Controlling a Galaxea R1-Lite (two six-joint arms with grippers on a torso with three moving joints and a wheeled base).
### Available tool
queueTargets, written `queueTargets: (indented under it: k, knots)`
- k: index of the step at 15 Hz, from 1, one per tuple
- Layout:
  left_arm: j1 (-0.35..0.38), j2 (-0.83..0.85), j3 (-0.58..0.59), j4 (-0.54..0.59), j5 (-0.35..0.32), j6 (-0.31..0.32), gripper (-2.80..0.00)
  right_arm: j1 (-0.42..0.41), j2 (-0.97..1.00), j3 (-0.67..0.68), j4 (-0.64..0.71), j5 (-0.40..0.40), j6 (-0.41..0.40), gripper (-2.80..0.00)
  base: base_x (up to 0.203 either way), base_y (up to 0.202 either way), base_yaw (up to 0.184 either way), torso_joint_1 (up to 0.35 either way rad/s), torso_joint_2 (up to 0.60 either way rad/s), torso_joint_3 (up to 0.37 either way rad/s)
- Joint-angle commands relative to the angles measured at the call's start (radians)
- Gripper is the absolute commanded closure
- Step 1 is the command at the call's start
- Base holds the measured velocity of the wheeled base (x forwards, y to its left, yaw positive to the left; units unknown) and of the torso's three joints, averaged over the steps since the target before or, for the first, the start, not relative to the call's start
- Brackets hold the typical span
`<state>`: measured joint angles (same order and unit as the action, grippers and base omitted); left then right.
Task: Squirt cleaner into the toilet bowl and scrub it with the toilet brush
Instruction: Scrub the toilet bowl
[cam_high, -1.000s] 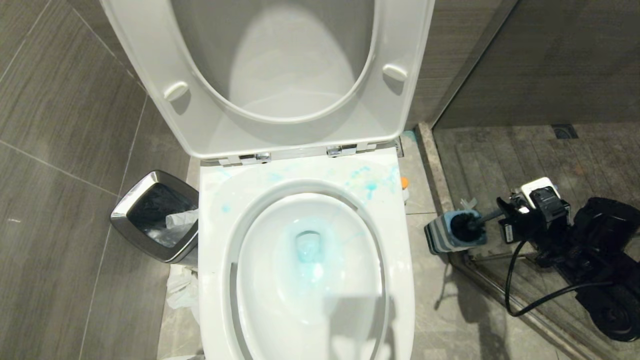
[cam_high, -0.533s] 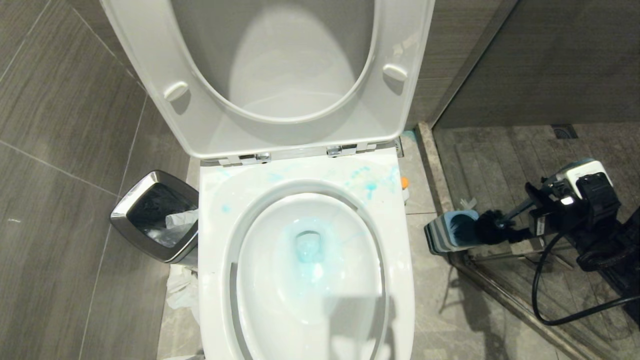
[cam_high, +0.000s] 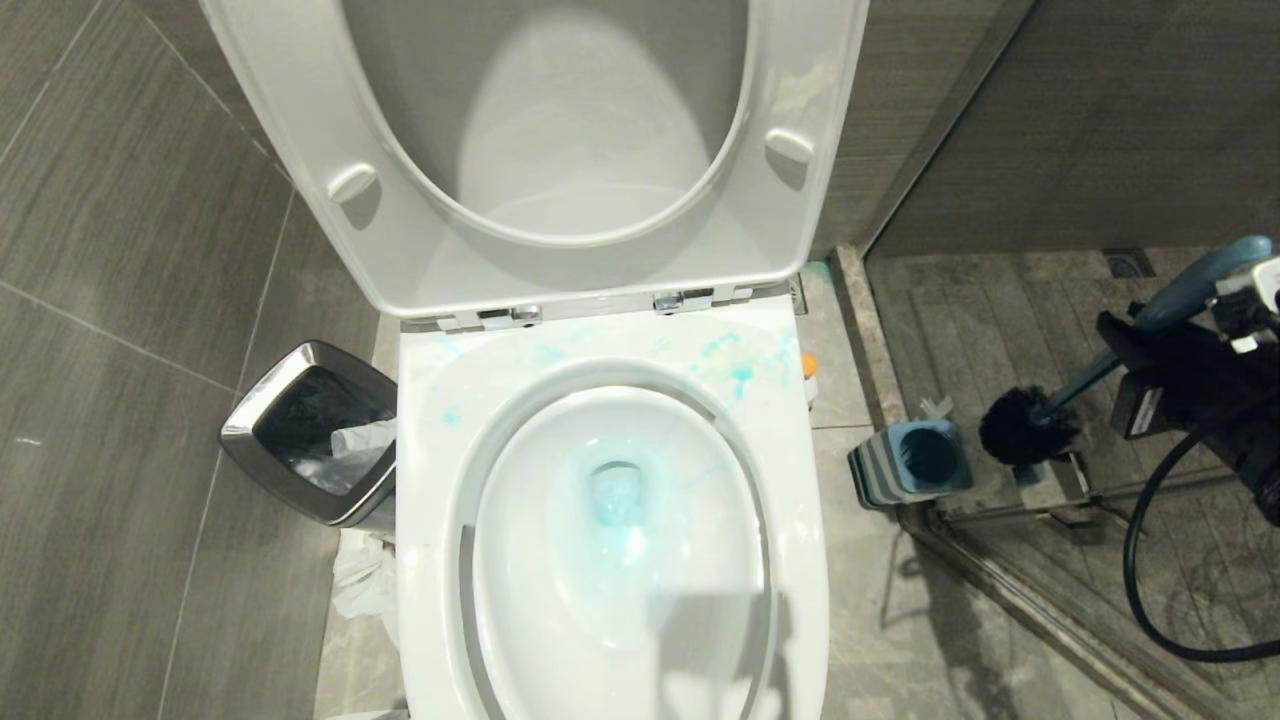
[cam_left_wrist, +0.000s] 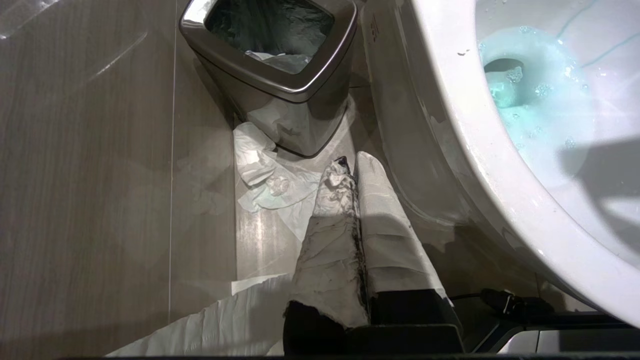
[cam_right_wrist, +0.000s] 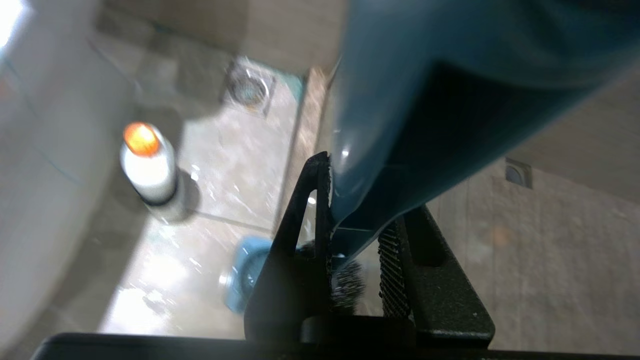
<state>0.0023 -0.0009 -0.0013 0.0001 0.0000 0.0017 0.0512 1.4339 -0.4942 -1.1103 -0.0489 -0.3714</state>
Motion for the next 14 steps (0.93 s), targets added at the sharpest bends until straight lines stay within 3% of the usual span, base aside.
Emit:
queueTargets:
  k: [1,4,14]
  knots:
    - [0.001,0.001,0.0,0.0,0.0,0.0,0.0,0.037,-0.129,-0.132,0.247,-0.004,0.021,0.0,0.0,0.0,0.0,0.0,0.0,0.0]
    - [0.001,0.001,0.0,0.0,0.0,0.0,0.0,0.048,-0.185,-0.25,0.421,-0.022,0.042,0.0,0.0,0.0,0.0,0.0,0.0,0.0]
    - [0.001,0.001,0.0,0.0,0.0,0.002,0.0,0.049,-0.271,-0.278,0.577,-0.072,0.043,0.0,0.0,0.0,0.0,0.0,0.0,0.0]
